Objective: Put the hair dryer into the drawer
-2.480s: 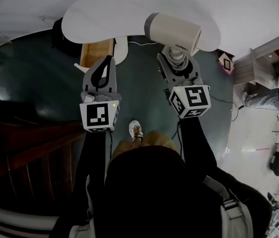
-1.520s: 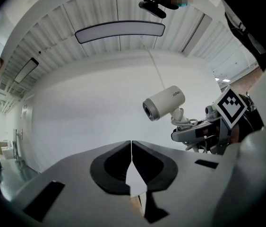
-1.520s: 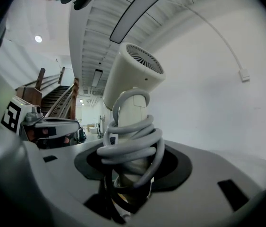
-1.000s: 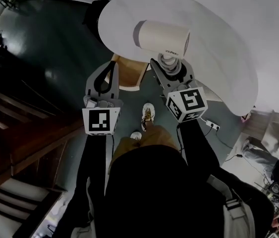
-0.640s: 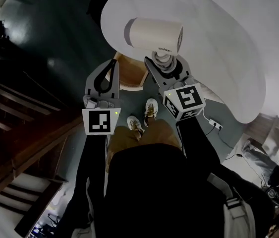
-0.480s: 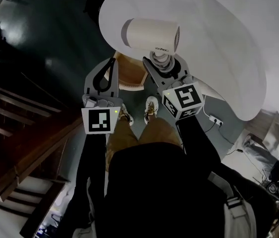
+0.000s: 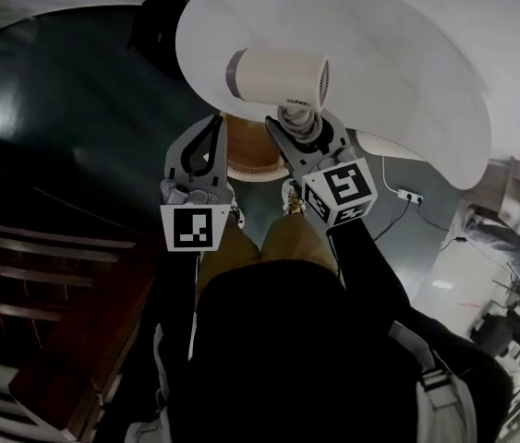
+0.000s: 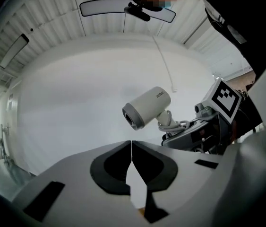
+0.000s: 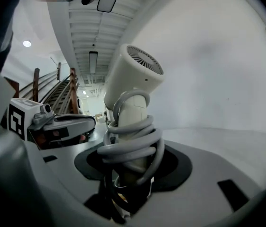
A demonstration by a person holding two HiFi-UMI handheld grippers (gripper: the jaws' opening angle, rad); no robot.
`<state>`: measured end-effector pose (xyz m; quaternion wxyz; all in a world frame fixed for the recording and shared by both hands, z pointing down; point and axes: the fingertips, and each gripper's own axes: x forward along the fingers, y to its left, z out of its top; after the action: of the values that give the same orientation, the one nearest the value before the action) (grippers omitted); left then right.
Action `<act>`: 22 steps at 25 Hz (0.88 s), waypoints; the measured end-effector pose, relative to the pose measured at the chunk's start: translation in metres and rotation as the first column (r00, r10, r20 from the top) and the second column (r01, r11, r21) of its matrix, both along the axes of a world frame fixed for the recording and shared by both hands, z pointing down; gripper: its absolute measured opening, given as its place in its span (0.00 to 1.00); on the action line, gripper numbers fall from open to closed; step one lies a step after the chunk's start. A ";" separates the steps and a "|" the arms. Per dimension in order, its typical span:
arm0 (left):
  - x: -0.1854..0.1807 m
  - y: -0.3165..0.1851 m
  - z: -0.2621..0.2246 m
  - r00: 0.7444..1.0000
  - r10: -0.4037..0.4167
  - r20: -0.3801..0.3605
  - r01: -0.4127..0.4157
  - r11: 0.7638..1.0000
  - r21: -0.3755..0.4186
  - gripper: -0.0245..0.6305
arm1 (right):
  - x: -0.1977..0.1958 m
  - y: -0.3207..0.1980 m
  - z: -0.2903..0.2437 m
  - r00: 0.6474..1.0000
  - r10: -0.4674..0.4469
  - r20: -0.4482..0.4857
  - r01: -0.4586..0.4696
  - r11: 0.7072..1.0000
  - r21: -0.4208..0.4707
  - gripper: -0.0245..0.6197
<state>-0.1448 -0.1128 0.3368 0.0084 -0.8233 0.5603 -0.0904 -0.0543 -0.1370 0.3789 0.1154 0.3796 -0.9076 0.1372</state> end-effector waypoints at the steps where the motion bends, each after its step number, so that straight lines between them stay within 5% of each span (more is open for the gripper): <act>1: -0.005 -0.001 0.003 1.000 0.024 0.003 -0.024 1.000 -0.004 0.07 | -0.004 0.001 0.001 1.000 0.023 -0.007 -0.023 1.000 -0.004 0.42; 8: -0.034 -0.010 0.014 0.994 0.106 -0.011 -0.107 0.994 -0.020 0.07 | -0.030 0.009 0.017 0.994 0.100 -0.038 -0.101 0.994 -0.039 0.41; 22: -0.034 -0.017 0.041 0.993 0.102 -0.065 -0.108 0.990 -0.091 0.07 | -0.026 0.037 0.094 0.990 0.045 -0.134 -0.073 0.974 -0.212 0.41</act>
<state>-0.1787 -0.1298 0.3780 -0.0429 -0.8534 0.5114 -0.0914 -0.0801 -0.0997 0.4730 0.2100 0.3994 -0.8664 0.2140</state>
